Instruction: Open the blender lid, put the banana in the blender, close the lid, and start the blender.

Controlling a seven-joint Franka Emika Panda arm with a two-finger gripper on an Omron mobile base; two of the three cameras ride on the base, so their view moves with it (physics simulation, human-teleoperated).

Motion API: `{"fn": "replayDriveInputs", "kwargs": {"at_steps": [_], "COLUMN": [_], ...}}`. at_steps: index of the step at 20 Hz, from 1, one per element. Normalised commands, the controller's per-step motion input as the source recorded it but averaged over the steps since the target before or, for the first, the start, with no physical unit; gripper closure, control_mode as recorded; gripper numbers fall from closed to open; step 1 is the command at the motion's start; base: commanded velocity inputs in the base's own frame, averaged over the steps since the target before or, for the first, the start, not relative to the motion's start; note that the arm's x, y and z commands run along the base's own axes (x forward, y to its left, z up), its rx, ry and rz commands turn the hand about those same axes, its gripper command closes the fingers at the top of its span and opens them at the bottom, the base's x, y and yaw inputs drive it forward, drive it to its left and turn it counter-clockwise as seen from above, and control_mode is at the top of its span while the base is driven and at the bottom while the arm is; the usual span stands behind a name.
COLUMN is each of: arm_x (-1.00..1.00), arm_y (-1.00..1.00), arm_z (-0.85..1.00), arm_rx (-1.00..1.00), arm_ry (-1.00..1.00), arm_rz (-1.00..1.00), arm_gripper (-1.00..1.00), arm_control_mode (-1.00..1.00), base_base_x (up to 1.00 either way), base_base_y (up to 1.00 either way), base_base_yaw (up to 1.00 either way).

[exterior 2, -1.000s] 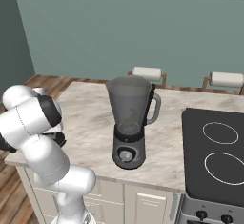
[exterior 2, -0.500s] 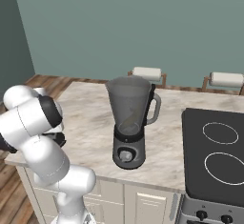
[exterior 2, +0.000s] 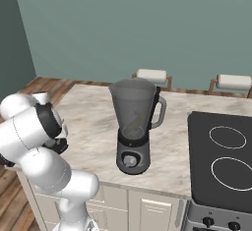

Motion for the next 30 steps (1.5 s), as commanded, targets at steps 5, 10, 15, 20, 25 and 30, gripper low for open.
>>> {"fn": "replayDriveInputs", "kwargs": {"at_steps": [5, 10, 15, 20, 25, 30], "arm_x": [0.00, 0.00, -0.11, -0.21, -0.20, -0.07], "arm_y": [0.00, 0.01, -0.02, -0.14, -0.20, -0.07], "arm_z": [-0.35, -0.39, -0.47, -0.39, -0.34, -0.23], "arm_rx": [0.00, 0.00, 0.02, 0.08, 0.12, 0.08], "arm_ry": [-0.01, 0.00, -0.06, -0.14, -0.14, -0.05], "arm_rz": [0.00, 0.00, 0.00, 0.00, 0.00, 0.00], "arm_gripper": [-1.00, -1.00, -1.00, 1.00, 1.00, 1.00], "arm_control_mode": [-1.00, -1.00, -1.00, -1.00, -1.00, -1.00], "base_base_x": [0.00, 0.00, 0.00, 0.00, 0.00, 0.00], "base_base_y": [0.00, 0.00, 0.00, 0.00, 0.00, 0.00], "base_base_yaw": [0.00, 0.00, 0.00, 0.00, 0.00, 0.00]}}
